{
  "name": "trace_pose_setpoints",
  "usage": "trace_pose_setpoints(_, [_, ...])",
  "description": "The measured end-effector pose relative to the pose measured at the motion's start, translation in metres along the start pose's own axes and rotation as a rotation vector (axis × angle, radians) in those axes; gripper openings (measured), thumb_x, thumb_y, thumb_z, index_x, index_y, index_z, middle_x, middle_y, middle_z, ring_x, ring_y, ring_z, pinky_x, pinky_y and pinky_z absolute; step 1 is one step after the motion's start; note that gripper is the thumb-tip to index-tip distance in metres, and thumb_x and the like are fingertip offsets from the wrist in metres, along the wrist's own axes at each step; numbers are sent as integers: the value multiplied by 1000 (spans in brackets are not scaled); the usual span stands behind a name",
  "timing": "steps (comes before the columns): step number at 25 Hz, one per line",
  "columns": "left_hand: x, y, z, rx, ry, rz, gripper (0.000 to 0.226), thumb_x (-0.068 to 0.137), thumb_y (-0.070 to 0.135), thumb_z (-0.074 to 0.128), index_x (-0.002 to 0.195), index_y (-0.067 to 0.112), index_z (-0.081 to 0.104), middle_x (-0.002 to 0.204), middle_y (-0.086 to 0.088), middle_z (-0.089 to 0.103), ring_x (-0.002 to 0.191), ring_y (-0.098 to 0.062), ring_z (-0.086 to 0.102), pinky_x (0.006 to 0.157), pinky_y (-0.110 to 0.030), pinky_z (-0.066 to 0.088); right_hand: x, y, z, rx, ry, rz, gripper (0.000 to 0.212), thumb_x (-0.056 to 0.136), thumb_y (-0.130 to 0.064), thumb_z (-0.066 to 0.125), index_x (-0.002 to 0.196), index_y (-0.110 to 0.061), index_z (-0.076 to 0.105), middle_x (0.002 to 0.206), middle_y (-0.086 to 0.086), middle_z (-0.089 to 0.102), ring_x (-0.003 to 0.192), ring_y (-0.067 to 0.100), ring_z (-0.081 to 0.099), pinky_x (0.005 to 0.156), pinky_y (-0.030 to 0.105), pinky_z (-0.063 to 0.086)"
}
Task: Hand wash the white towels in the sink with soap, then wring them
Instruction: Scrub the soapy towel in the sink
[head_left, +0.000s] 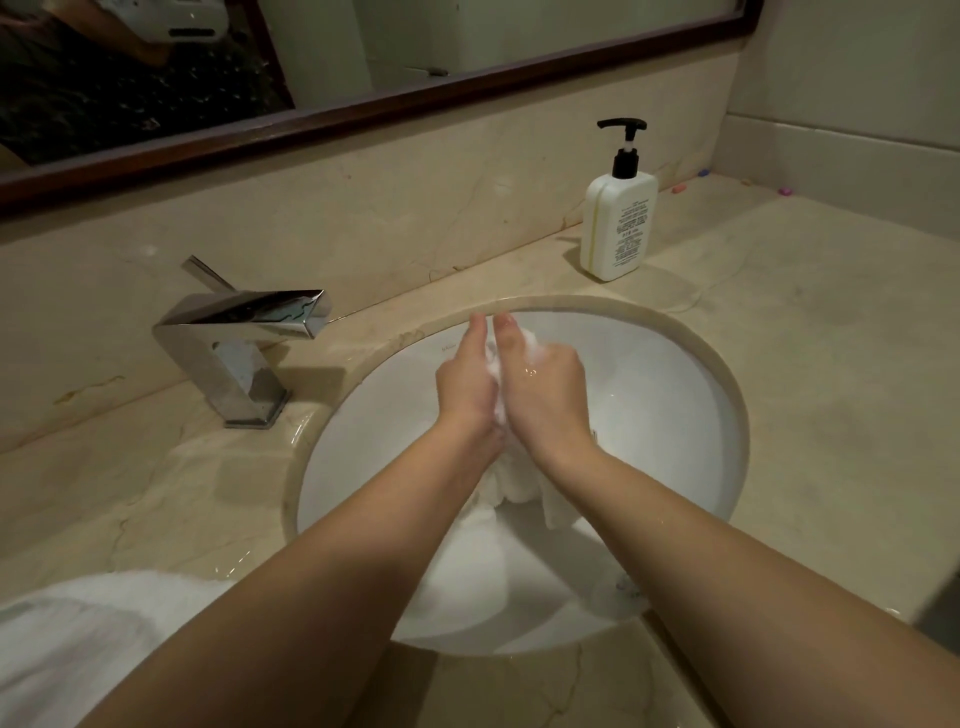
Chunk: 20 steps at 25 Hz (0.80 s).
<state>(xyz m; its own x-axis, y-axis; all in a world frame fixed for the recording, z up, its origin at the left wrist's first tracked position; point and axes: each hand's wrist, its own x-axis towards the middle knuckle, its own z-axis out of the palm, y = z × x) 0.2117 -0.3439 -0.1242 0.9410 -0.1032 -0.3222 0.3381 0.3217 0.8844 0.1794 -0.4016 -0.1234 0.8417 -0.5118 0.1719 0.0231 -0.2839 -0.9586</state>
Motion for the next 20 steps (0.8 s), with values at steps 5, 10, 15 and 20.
trace_pose_setpoints(5, [11,-18,-5,89,-6,-24,65,83,73,63,74,10,69,75,-4,73,72,-21,72,71,-33,56,-2,2,0,1,23,111,60,99,-56,50,58,-12,56,59,4,61,65,25,62,58,32,39])
trace_pose_setpoints(10, [9,-25,-1,91,-55,-51,74,73,85,58,79,12,71,82,-5,75,76,-22,72,75,-37,57,15,7,-3,-26,77,200,64,94,-61,55,57,-9,54,59,8,62,64,29,63,64,36,48])
trace_pose_setpoints(15, [14,-24,-9,-34,-30,-158,69,83,80,56,82,13,66,67,-4,69,62,-20,69,61,-31,55,3,11,3,-68,-71,117,57,98,-54,52,59,-13,59,64,9,64,68,28,63,64,34,46])
trace_pose_setpoints(20, [15,-31,-4,62,-4,-92,72,84,80,55,75,11,73,78,-9,70,70,-22,70,71,-33,56,14,13,-4,-43,26,185,55,100,-51,51,60,-13,56,72,12,67,77,33,66,65,32,43])
